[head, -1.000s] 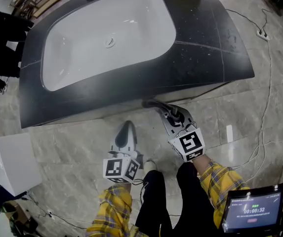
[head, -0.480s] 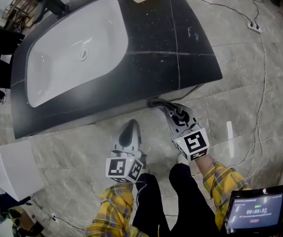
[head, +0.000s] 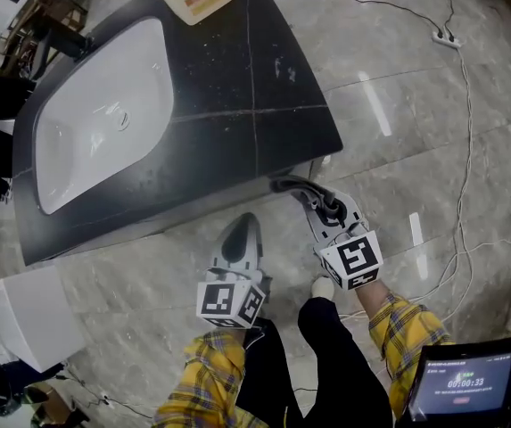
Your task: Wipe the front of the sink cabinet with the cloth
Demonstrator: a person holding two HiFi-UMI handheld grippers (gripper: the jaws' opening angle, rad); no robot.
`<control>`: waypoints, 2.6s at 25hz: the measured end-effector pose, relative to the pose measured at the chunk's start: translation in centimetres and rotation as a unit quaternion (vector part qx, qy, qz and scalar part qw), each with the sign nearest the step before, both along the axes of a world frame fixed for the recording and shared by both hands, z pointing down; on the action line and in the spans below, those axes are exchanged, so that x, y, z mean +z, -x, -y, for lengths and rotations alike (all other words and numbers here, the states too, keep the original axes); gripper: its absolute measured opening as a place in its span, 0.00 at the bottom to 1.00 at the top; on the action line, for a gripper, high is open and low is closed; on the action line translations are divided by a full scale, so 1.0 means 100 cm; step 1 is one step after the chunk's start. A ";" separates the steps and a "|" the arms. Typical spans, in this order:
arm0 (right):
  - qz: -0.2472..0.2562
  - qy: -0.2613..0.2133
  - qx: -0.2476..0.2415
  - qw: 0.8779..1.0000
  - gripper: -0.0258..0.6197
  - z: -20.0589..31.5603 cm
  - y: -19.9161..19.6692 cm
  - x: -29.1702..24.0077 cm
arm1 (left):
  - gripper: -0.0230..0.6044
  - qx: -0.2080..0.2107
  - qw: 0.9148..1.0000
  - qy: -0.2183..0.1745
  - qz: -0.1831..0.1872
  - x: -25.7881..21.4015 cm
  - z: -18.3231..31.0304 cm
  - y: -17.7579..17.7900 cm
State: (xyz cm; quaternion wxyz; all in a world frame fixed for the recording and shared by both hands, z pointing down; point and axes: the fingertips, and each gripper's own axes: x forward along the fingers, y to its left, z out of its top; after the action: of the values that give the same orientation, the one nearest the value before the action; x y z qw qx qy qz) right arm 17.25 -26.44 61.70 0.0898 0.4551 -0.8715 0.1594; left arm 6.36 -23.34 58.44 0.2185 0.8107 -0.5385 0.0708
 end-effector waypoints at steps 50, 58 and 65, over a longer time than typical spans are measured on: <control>-0.020 0.050 -0.130 0.990 0.11 -0.102 0.287 0.036 | 0.05 -0.115 0.993 0.004 -0.020 0.009 -0.091 0.268; -0.028 0.039 -0.125 0.991 0.11 -0.088 0.317 0.058 | 0.05 -0.113 0.993 0.013 -0.017 0.043 -0.096 0.296; -0.041 0.029 -0.126 0.991 0.11 -0.078 0.316 0.080 | 0.05 -0.112 0.993 0.008 -0.020 0.059 -0.089 0.296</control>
State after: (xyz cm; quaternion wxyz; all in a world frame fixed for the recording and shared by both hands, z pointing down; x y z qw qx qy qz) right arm -14.38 -18.67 69.65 0.1581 0.3451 -0.9123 0.1536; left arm -23.23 -14.47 64.33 0.2422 0.7446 -0.6211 0.0335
